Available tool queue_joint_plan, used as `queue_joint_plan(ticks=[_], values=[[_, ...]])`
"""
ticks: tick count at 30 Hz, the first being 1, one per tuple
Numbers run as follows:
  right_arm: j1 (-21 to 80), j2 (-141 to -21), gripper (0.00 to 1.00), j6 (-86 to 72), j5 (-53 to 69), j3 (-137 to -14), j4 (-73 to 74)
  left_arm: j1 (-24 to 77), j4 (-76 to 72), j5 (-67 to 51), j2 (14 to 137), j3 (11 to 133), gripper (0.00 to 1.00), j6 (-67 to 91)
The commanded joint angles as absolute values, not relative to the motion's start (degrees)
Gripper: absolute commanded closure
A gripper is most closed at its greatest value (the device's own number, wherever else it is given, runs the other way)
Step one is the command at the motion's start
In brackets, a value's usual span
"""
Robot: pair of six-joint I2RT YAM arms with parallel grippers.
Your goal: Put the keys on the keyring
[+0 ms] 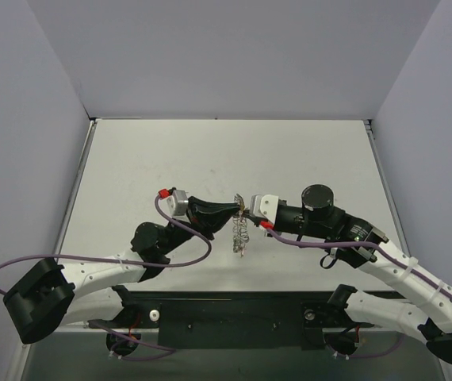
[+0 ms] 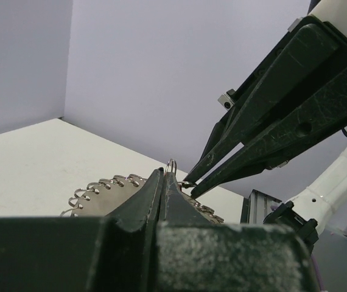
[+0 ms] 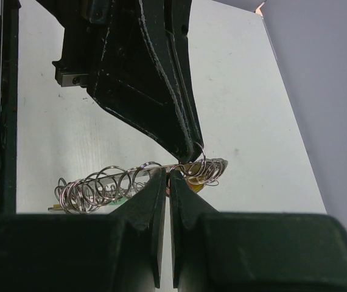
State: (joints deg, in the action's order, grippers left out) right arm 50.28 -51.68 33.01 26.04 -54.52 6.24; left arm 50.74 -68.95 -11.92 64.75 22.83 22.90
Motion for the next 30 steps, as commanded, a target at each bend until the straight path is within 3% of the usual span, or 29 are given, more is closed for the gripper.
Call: queue_joint_plan(ticks=[1,4,11,16,18,21,30], values=[[50.63,-49.93,1.00,31.20,28.56,-53.96,7.29,51.41,-86.39,-3.78,66.62,23.29,1.00,26.54],[49.75,-49.04,1.00,30.59,29.87,-55.19,9.75,51.68,-85.96,-2.55,66.27,22.94,1.00,26.37],[45.27,-47.64,0.73,21.72,33.40,-57.30,8.97,50.45,-87.01,-5.71,66.18,21.27,1.00,26.10],[41.75,-48.95,0.52,9.79,34.01,-57.22,2.74,48.52,-90.78,-14.23,66.80,20.04,1.00,26.10],[41.22,-49.92,0.48,6.44,35.76,-57.04,0.45,47.99,-92.89,-17.39,67.32,19.95,1.00,26.72],[41.05,-51.67,0.48,2.91,38.93,-56.78,-1.93,47.20,-94.04,-21.17,68.20,20.30,1.00,28.12],[36.74,-55.64,0.64,-2.20,44.91,-57.22,-1.58,46.50,-94.04,-24.08,66.54,21.01,1.00,28.39]])
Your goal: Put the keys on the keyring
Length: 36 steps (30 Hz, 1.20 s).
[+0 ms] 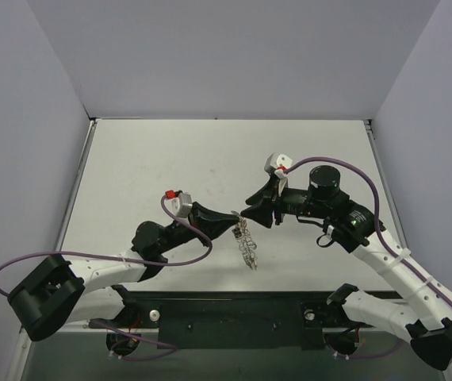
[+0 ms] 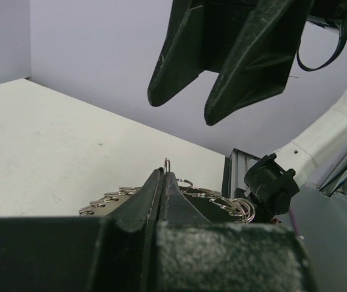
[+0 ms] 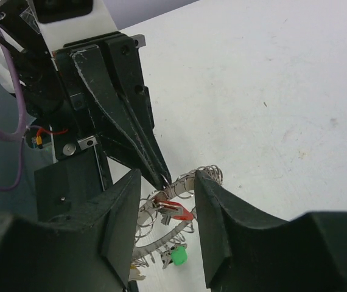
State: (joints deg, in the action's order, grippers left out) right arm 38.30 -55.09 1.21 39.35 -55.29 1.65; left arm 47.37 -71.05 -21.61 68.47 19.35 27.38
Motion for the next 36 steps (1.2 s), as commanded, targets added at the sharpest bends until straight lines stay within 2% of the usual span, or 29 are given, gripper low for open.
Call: queue_joint_plan(ticks=[1,9,15,21,23,27,30,36], values=[[36.65,-55.72,0.64,-0.72,46.13,-57.22,-0.80,46.32,-94.04,-24.17,66.36,20.92,1.00,28.48],[36.65,-57.30,0.59,13.07,53.09,-57.22,6.58,45.79,-93.96,-25.13,65.66,21.18,1.00,29.27],[36.47,-58.09,0.56,13.97,52.12,-57.30,6.59,45.88,-93.87,-26.89,64.69,21.36,1.00,29.97],[36.04,-58.62,0.59,13.10,53.52,-56.69,5.54,45.88,-93.60,-27.68,64.42,21.71,1.00,29.79],[35.86,-58.88,0.62,11.52,54.14,-56.60,4.22,45.88,-93.86,-27.95,64.69,21.88,1.00,30.14],[35.68,-59.41,0.74,11.07,56.77,-56.51,2.99,45.79,-93.87,-28.13,64.78,22.06,1.00,30.23],[35.68,-59.50,0.77,10.99,56.95,-56.25,3.08,45.79,-93.87,-28.30,64.86,22.32,1.00,30.23],[35.68,-59.68,0.89,11.34,57.83,-55.81,3.16,45.88,-93.95,-27.95,64.60,22.24,1.00,30.41]])
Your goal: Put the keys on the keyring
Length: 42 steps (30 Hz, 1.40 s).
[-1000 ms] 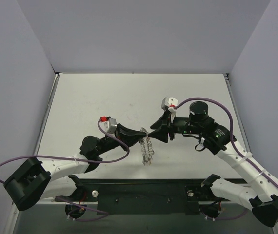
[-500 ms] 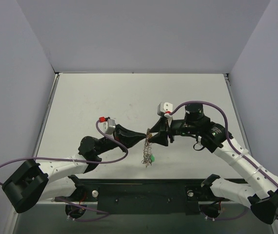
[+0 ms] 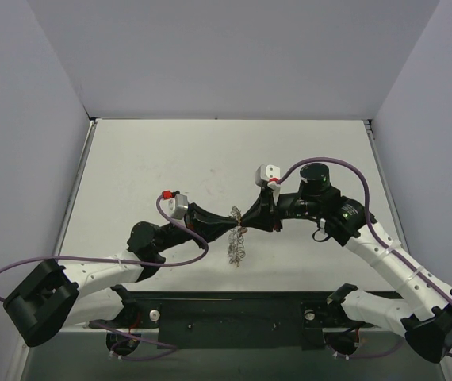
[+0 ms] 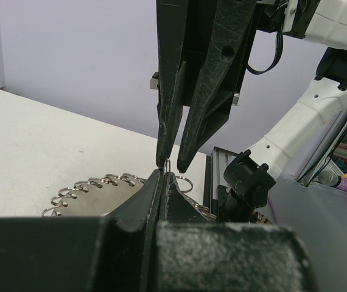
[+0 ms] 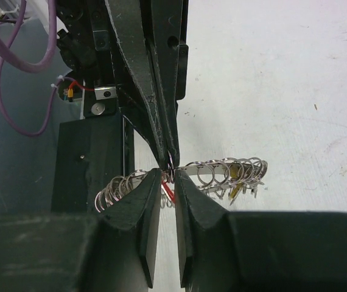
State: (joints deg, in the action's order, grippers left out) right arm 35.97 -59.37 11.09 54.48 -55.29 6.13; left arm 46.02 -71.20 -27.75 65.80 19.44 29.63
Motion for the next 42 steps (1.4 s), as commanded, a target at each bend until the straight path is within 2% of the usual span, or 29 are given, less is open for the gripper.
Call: queue_joint_plan(ticks=[1,7,11,18,22,25,29,35,39,42], values=[[35.68,-59.68,0.89,11.25,57.83,-55.64,3.16,45.88,-93.87,-27.69,64.60,22.24,1.00,30.32],[35.68,-59.76,0.89,10.46,56.60,-55.46,3.34,45.88,-93.87,-27.60,64.60,22.41,1.00,30.32],[35.68,-59.59,0.84,9.67,55.29,-55.28,3.25,45.79,-93.87,-27.51,64.42,22.41,1.00,30.24],[35.68,-59.76,0.84,8.70,54.58,-55.28,3.34,45.88,-93.87,-27.16,64.25,22.41,1.00,30.32],[35.77,-59.68,0.89,8.35,54.67,-55.11,3.51,45.97,-93.87,-27.07,64.16,22.41,1.00,30.32],[35.77,-59.76,1.00,8.00,54.58,-55.11,3.69,45.97,-93.87,-26.98,64.25,22.50,1.00,30.32],[35.95,-59.94,1.00,7.30,53.53,-55.11,3.78,45.97,-93.87,-26.98,64.42,22.85,1.00,30.15],[35.77,-59.85,0.88,6.07,52.30,-55.28,3.25,46.05,-93.87,-27.07,64.78,23.03,1.00,30.23],[35.77,-59.68,0.88,5.98,52.12,-55.20,3.43,45.97,-93.87,-27.07,64.86,23.12,1.00,30.23],[35.77,-59.59,0.93,6.06,52.91,-55.37,3.43,45.97,-93.87,-26.98,64.95,23.20,1.00,30.32]])
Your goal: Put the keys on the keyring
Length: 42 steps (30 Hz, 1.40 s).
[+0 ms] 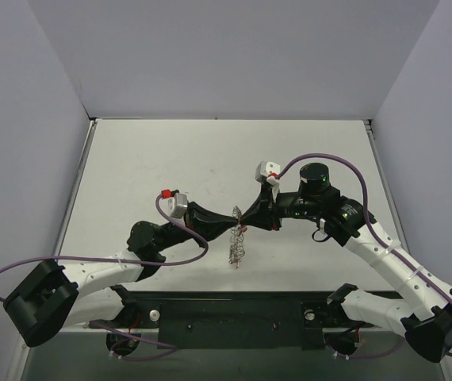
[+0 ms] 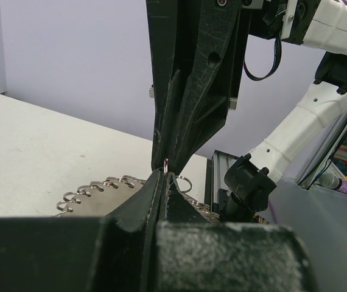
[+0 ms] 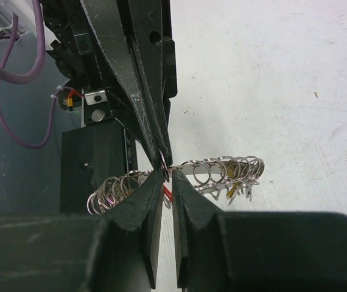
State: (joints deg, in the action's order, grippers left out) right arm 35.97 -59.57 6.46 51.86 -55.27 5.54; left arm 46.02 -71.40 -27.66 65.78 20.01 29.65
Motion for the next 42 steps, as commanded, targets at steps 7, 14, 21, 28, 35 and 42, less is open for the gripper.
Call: queue_joint_plan(ticks=[7,14,21,28,35,42], values=[[35.68,-59.50,1.00,5.54,57.82,-55.81,2.72,46.05,-93.95,-25.84,65.74,22.76,1.00,30.15],[34.98,-59.50,1.00,8.78,50.90,-59.93,13.77,45.88,-88.95,-26.80,66.53,22.50,0.92,30.06],[34.80,-59.41,1.00,13.27,45.89,-61.26,20.13,45.88,-77.61,-29.27,63.29,23.12,0.75,27.60],[34.63,-59.68,1.00,14.59,43.16,-61.26,21.44,45.79,-70.42,-30.14,60.83,23.55,0.68,24.53],[34.28,-60.20,1.00,24.68,41.49,-63.45,29.78,45.70,-44.23,-34.89,56.87,30.49,0.61,8.82],[34.80,-61.26,1.00,31.20,40.08,-65.21,34.01,45.62,-35.25,-37.26,60.72,36.02,0.37,2.29]])
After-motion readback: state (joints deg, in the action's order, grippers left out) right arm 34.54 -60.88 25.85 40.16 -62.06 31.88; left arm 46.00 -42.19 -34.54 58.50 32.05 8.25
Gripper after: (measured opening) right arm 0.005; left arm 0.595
